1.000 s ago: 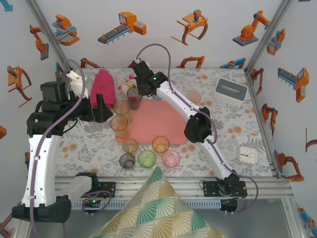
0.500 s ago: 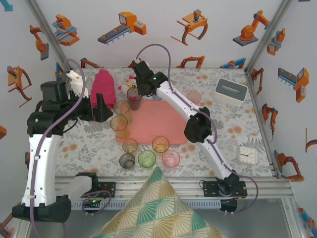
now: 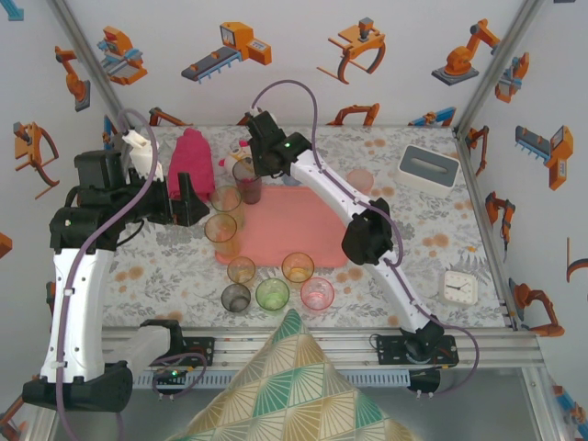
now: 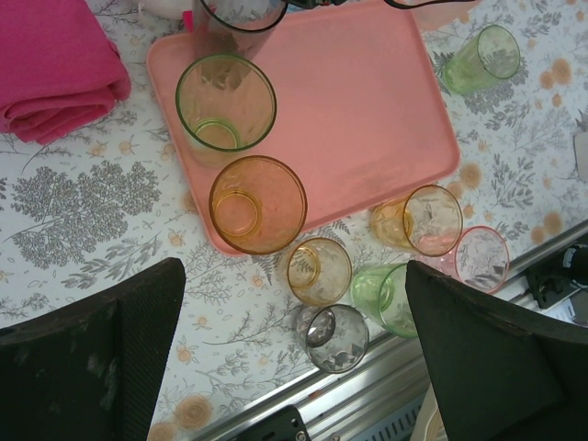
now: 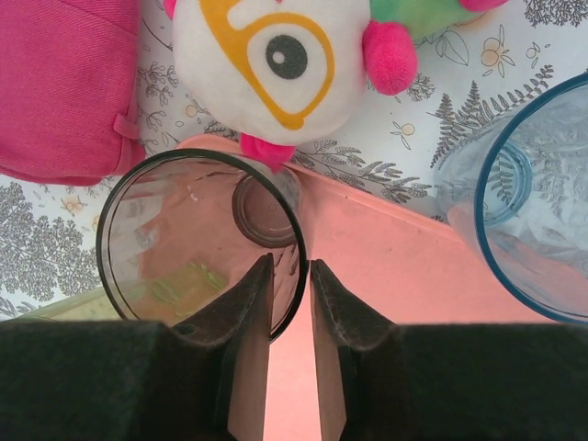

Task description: Place the glasses into the tray

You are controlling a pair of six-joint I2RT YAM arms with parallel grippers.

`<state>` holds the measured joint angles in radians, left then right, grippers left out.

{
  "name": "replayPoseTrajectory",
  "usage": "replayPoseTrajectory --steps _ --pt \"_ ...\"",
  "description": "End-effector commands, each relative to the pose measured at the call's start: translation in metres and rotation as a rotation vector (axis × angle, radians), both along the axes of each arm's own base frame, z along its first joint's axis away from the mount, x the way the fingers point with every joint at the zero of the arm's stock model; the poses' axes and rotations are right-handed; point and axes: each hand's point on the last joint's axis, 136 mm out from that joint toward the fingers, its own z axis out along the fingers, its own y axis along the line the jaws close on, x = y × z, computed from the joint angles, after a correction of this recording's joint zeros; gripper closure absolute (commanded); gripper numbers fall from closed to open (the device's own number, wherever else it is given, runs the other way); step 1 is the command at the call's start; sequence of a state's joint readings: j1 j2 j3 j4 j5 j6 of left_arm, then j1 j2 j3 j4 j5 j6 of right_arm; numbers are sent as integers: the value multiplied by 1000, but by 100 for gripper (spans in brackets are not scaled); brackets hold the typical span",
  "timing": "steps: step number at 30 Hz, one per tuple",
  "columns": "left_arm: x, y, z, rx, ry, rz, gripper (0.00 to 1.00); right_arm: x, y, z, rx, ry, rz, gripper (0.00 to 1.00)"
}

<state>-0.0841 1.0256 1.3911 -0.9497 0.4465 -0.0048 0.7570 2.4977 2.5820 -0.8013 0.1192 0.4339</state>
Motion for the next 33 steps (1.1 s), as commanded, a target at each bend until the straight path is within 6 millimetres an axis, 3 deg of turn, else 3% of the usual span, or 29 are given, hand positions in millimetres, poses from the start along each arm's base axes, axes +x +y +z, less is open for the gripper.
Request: replayPoseTrajectory --steps 1,10,15,25,33 --pt "1 -2 4 -24 -9 -6 3 2 7 8 39 -11 1 71" --pt "6 0 5 -3 -16 2 3 2 7 11 64 3 10 64" --pt "23 6 9 60 -42 25 3 1 5 17 68 -1 12 62" --pt "87 8 -3 131 -24 58 3 -6 -6 50 62 -52 20 59" --pt "137 -4 -23 132 2 22 3 -12 -12 79 73 -96 39 58"
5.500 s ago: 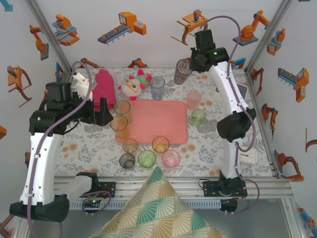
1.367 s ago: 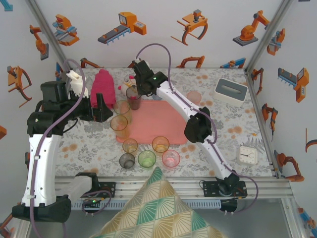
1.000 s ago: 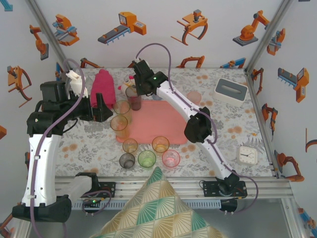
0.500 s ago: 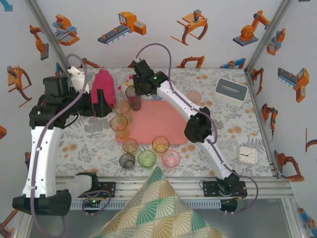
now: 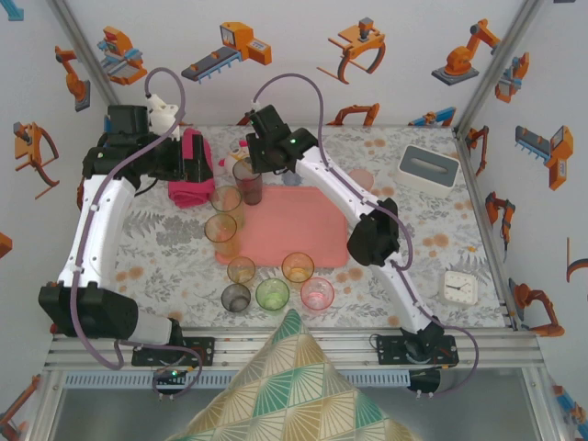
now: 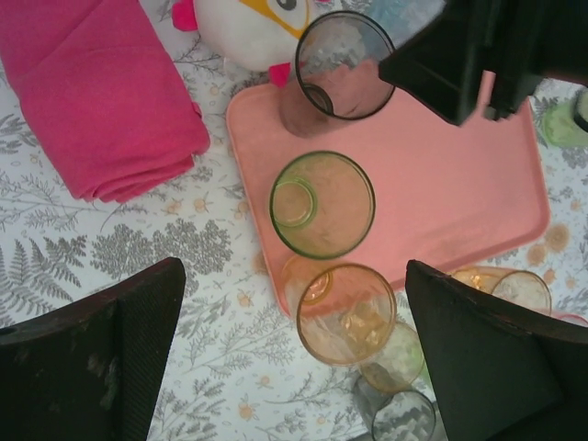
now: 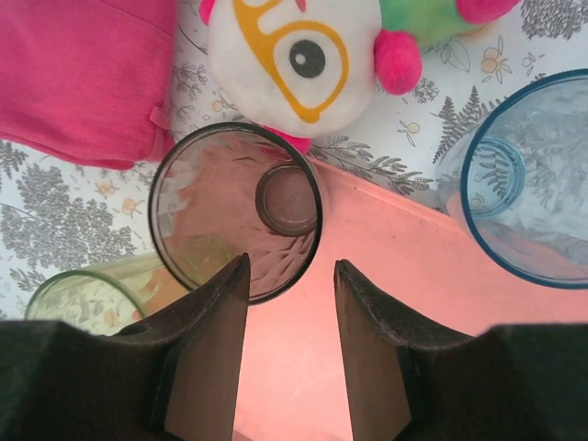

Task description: Place the glasses into the tray

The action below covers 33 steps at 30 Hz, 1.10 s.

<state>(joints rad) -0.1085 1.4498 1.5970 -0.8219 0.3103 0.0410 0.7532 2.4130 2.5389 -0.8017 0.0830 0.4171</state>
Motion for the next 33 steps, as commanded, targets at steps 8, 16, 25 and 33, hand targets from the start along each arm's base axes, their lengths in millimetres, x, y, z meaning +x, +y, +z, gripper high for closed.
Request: replayPoseTrajectory --steps 8,16,25,33 --pt "61 -31 -6 -30 -36 -100 1 -16 -33 90 26 -128 -27 58" --pt "95 -61 -34 -17 7 -171 11 -55 -81 112 -6 -136 -82 58" --pt "116 -84 -68 52 44 -189 18 -109 -146 102 -55 -112 -182 58" --pt "119 -92 -95 104 92 -174 34 -144 -186 71 -65 -66 -266 58"
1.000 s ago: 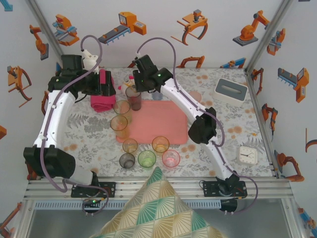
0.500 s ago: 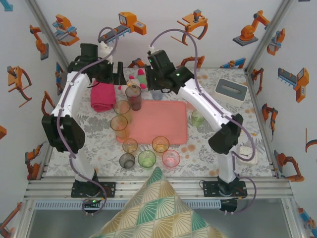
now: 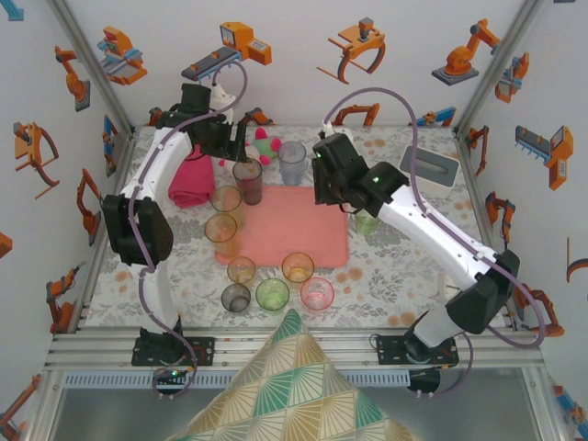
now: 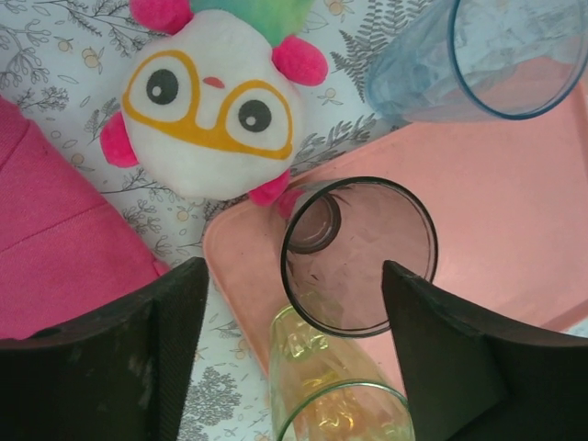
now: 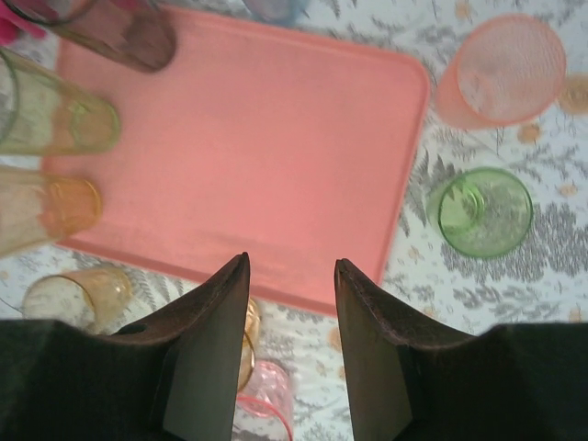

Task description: Place the glasses into the tray

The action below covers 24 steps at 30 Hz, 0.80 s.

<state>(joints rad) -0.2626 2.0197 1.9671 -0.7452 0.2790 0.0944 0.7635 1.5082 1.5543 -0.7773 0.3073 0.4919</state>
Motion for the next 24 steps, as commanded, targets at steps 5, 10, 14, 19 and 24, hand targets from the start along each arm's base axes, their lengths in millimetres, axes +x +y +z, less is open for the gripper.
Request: replayPoseTrajectory --steps 5,10,14,19,24 --pt "3 -3 -14 70 6 10 36 -15 -20 -5 78 -28 -94 58" --pt "0 -2 -27 129 13 1 47 -16 -20 -12 75 -16 -97 58" --pt "-1 0 -33 139 25 6 48 -16 -19 -13 72 -14 -95 58" --pt "-4 -1 -40 149 42 -10 52 -15 -20 -15 73 -18 -98 58" --pt "-4 -1 -47 162 54 -17 57 -15 -20 -17 69 -13 -98 58"
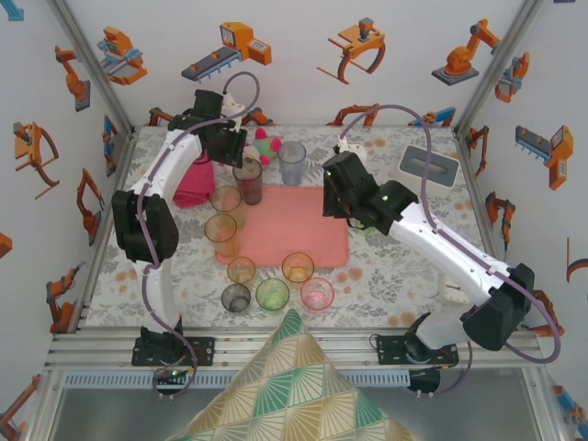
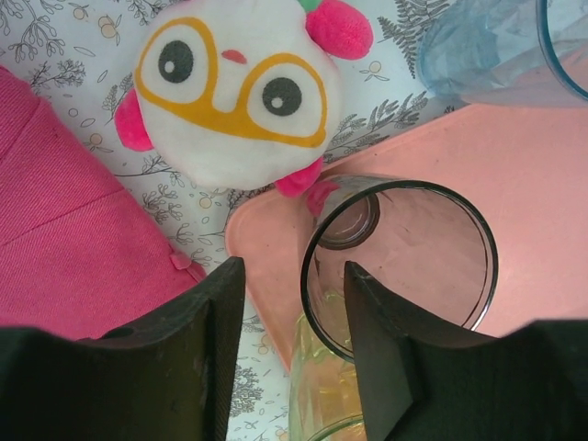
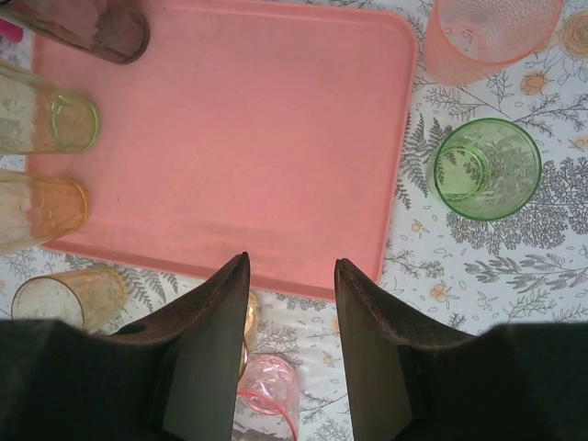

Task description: Place the glasses into the tray

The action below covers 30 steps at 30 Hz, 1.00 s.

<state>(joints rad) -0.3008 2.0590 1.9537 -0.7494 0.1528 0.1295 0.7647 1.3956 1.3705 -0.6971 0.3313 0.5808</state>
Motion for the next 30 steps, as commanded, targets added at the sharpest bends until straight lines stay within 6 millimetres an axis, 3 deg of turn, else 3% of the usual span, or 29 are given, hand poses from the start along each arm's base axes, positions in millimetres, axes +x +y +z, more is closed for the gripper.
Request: replayPoseTrajectory --steps 1,14,26,30 --pt "-7 -2 -18 34 45 -28 57 0 0 1 14 -14 -22 58" --pt "-8 -5 -27 84 43 -44 64 1 1 -6 4 -5 -20 58" --pt "-7 -6 -26 109 32 -35 84 1 1 -7 -1 -5 -19 58" --pt "-6 -5 -23 124 20 -29 84 0 0 -8 -1 -3 -18 58"
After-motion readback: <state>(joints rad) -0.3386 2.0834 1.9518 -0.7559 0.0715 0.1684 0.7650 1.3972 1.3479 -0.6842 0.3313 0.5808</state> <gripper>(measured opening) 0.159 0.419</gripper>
